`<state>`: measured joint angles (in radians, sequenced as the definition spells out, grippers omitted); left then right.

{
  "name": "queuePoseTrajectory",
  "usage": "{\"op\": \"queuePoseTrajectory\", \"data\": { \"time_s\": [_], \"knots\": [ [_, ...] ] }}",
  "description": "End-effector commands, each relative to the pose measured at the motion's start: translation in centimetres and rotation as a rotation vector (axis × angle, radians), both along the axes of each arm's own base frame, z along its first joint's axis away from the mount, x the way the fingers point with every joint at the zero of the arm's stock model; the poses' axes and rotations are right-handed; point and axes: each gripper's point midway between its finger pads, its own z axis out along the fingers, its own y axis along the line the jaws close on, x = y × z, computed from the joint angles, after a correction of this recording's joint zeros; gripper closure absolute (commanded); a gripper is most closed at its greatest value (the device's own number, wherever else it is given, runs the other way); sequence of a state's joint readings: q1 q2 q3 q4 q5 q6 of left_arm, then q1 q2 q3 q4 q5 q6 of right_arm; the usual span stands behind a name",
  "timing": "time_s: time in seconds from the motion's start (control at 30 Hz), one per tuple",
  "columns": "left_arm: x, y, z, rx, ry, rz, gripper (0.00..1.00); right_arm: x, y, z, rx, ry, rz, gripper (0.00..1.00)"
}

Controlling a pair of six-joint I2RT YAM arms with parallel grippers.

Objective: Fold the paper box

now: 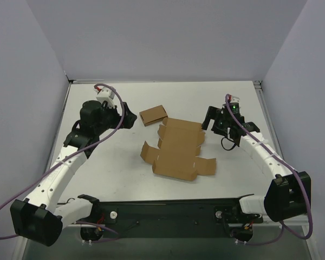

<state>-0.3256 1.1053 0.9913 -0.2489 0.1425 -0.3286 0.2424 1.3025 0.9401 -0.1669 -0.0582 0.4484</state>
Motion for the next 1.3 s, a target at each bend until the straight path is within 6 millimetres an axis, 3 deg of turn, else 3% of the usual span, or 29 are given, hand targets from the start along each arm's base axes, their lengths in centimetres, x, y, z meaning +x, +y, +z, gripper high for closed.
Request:
{"op": "queuePoseTrajectory", "data": {
  "time_s": [0.0,0.17,0.33,0.67,0.97,1.13,1.27],
  "knots": [
    [0.2,0.5,1.5,0.004,-0.070,0.012,0.03,-0.3,-0.5,-0.1,0.003,0.007,-0.033,0.07],
    [0.0,1.2,1.3,0.018,-0.071,0.048,0.03,0.0,-0.3,0.4,0.024,-0.003,-0.041,0.07],
    [-0.3,1.0,1.1,0.031,-0.083,0.020,0.03,0.2,-0.7,-0.4,0.020,0.020,-0.046,0.07],
    [-1.2,-1.8,-0.8,-0.008,-0.035,-0.151,0.03,1.9,-2.0,-3.9,0.122,0.120,-0.081,0.14],
    [-1.1,-2.4,-2.1,-0.023,0.017,-0.169,0.03,1.5,1.4,-8.2,0.280,0.231,-0.022,0.28],
    [-1.0,-2.4,-2.5,-0.019,0.032,-0.170,0.03,1.6,2.0,-9.1,0.266,0.219,-0.006,0.30],
    [-0.8,-2.7,-3.2,-0.021,0.057,-0.177,0.03,1.7,3.1,-10.2,0.276,0.239,0.019,0.42]
  ]
}}
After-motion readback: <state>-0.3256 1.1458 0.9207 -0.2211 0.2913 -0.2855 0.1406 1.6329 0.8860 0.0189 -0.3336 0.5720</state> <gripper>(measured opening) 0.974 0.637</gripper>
